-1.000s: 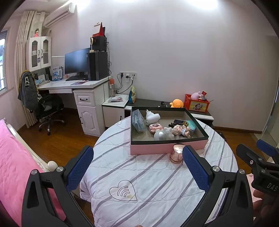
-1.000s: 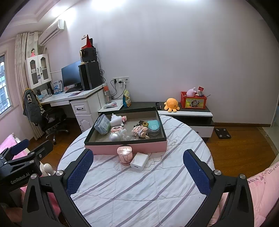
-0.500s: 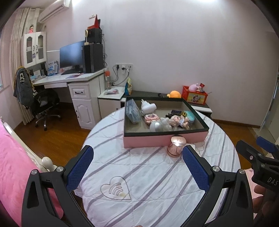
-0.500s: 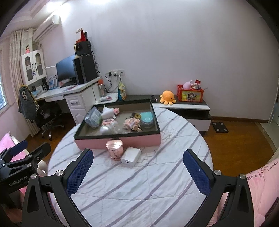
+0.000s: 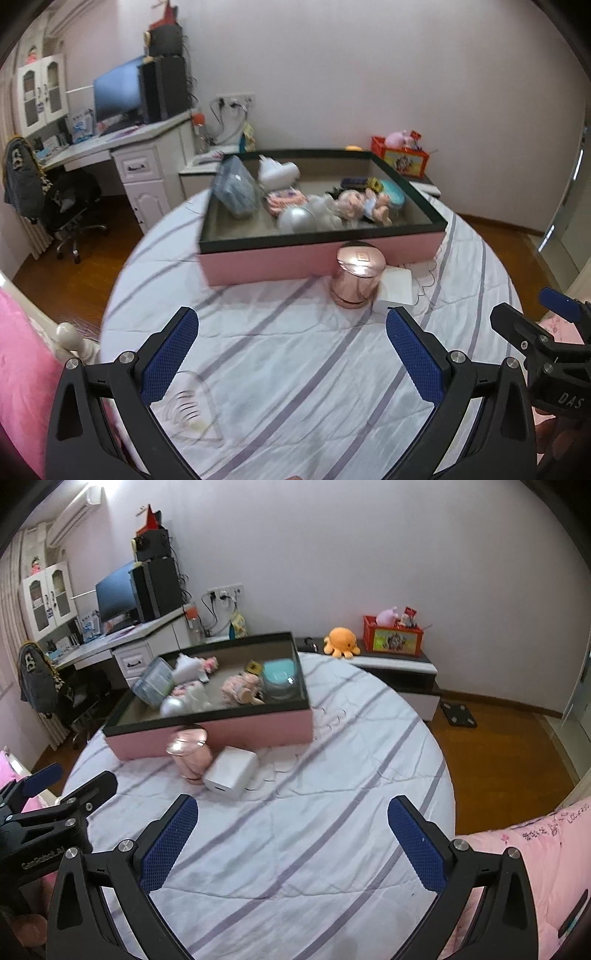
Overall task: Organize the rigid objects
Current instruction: 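Withdraw both tools from the tray box back over the table, then grasp the rose-gold cup with the left tool while the right tool grasps the white box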
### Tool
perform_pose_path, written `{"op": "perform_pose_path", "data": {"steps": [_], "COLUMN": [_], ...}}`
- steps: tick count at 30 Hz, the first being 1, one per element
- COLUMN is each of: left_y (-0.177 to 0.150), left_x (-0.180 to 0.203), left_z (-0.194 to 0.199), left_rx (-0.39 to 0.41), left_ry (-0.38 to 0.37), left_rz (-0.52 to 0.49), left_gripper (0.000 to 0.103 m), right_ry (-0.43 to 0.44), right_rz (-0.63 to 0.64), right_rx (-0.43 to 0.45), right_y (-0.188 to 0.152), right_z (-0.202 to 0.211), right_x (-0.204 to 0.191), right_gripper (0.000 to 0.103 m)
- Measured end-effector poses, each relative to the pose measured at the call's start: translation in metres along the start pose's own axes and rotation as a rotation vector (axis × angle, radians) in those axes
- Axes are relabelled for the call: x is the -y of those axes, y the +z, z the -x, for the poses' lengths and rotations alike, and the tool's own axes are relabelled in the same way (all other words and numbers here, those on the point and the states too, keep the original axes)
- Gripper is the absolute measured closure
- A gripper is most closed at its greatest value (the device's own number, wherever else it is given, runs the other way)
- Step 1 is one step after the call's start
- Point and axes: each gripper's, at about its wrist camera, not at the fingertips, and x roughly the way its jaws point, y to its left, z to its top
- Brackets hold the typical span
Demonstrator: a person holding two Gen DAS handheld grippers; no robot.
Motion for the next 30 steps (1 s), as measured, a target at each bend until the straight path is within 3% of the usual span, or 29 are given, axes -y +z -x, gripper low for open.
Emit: {"op": "perform_pose_path", "data": {"steps": [15,18,20,22,30], "left_y": [0.012,0.012,0.014,0.014,0.004], "left_x": [0.026,0.023,0.018,0.018,-0.005], "left_z": [-0.088,-0.102,-0.106,-0.112,-0.098], "left_rx": [-0.106,-0.124,-0.127,-0.155,-0.138], "left_ry": [-0.043,-0.071,-0.102,-0.095,-0.067], "left_rz": [0.025,0.052,0.086,0.066,0.078], "left_gripper": [0.001,0.011,0.027,0.055,0.056], "right_ry": [-0.002,0.002,0.001,0.006,0.052], "right_rz": [0.005,0.003,0.007,0.01,0.042], "right_rx": [-0.11,-0.122,-0.126,-0.129,-0.122], "right_y": [-0.004,-0.005,-0.005,-0.004,0.004], "right_z": [-0.06,-0.067,-0.07,-0.073,-0.083], "right_x": [0.018,0.018,0.017,0.014,-0.01], "right_gripper": [0.0,0.0,0.0,0.0,0.0]}}
